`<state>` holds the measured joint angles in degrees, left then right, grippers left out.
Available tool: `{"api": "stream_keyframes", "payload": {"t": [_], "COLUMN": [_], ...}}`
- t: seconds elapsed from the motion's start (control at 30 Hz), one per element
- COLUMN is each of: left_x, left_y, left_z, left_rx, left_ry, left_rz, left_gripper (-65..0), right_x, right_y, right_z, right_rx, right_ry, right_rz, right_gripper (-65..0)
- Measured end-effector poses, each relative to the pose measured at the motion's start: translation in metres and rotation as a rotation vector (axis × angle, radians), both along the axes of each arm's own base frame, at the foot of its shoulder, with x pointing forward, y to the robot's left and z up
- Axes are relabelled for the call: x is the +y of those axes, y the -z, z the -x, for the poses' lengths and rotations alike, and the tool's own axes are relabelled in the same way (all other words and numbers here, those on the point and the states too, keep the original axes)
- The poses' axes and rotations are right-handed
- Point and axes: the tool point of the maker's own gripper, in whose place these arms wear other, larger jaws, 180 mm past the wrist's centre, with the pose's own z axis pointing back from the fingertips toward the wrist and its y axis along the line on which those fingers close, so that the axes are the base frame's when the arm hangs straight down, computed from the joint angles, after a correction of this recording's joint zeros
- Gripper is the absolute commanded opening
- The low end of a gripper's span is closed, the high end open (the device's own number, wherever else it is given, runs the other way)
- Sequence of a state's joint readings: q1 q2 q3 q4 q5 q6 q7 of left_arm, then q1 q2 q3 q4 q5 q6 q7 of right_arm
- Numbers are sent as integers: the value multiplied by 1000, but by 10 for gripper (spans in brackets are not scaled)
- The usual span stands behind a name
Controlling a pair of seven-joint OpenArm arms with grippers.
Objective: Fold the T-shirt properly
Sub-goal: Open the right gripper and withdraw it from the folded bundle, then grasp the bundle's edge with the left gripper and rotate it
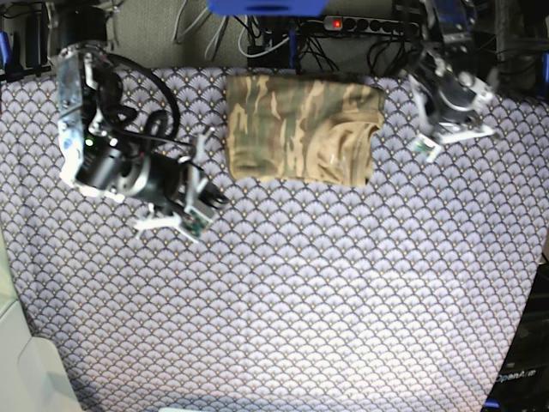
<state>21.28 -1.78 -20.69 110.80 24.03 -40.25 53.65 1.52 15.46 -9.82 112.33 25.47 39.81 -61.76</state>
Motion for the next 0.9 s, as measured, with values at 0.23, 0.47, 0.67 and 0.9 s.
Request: {"api": "stream_keyframes", "payload": {"t": [0.23,0.47,0.67,0.9], "left_x": [-46,-41,-53,-98], "left_y": [4,13,19,26], "left_z": [15,39,51,64], "left_rx": [25,92,124,155], "left_ry": [133,123,144,253], "left_rz": [52,35,51,128], "left_gripper": [-650,-650,-650,-650], "right_x": [-5,-7,-5,-5], "right_y": [5,12,16,18], "right_z": [2,8,12,12], "right_rx": [14,38,53,58], "right_ry": [9,12,12,15], "right_rz": [18,25,21,18], "right_gripper": [-650,-650,-650,-650]}}
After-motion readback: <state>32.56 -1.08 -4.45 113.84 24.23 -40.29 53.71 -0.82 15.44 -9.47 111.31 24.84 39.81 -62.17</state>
